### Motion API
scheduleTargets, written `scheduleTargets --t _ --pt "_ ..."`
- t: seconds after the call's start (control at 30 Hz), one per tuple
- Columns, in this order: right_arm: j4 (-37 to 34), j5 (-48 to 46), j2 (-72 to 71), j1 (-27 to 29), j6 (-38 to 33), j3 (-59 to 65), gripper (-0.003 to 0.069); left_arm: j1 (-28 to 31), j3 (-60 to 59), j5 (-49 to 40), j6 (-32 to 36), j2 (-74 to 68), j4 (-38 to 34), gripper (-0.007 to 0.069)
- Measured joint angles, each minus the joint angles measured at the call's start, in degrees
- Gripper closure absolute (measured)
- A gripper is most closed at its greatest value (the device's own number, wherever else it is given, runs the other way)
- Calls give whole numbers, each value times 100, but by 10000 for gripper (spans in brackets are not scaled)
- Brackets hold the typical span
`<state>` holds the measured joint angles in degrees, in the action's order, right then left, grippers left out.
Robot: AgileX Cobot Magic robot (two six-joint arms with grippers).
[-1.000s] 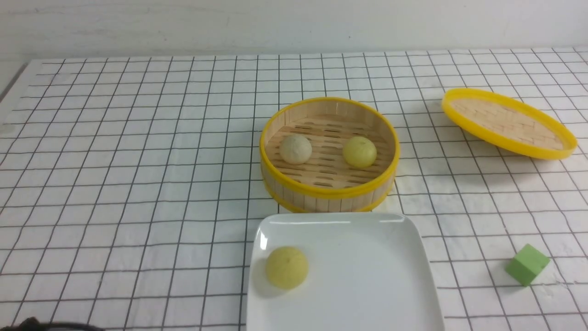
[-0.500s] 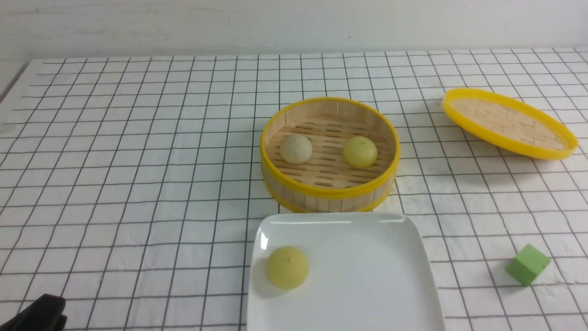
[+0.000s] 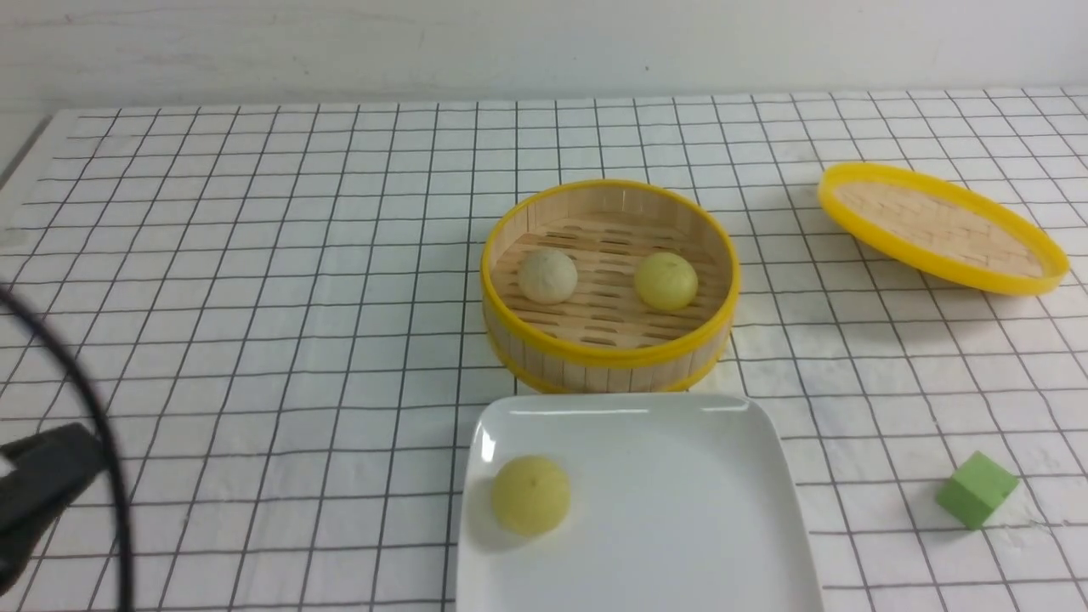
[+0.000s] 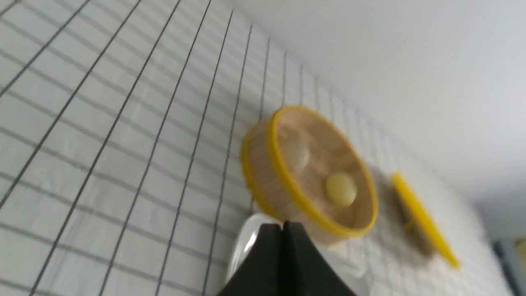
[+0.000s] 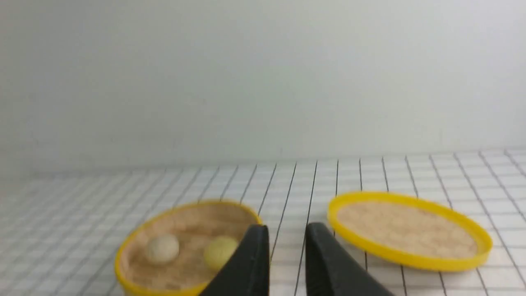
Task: Put the steamed buns into the plate on the white-black tablecloth.
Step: 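Reach toward a bun in the bamboo steamer with the right gripper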
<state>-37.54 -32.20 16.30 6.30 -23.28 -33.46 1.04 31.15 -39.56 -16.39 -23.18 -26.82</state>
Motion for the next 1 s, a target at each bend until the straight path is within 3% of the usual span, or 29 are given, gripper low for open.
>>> scheduleTargets --t 0.1,0.23,0.43,0.57,0.67,0.83,0.87,1.0 --pt "-30 -847 913 0 -215 -194 495 -5 506 -854 654 -1324 6 622" --pt "-47 -1361 1692 0 -223 -266 499 -11 739 -1273 1005 -2242 26 622" --pt "-352 -2374 4043 -86 -479 -1246 661 -11 1121 -1536 1334 -3655 46 611" --pt "-504 -2653 5279 -716 -645 -2063 662 -11 1200 -1555 1389 -4131 60 602" --pt "-287 -2522 6114 -1314 -554 -2610 634 -11 1200 -1560 1509 -4271 80 592" --pt "998 -2235 7585 -2302 444 -4030 491 -11 1214 -1576 1639 -4294 94 566" --pt "1484 -2228 8144 -2523 924 -4535 415 -11 1225 -1595 1639 -4294 101 554" --pt "2376 -2215 9266 -2870 1528 -5773 266 -11 1232 -1639 1639 -4294 106 517"
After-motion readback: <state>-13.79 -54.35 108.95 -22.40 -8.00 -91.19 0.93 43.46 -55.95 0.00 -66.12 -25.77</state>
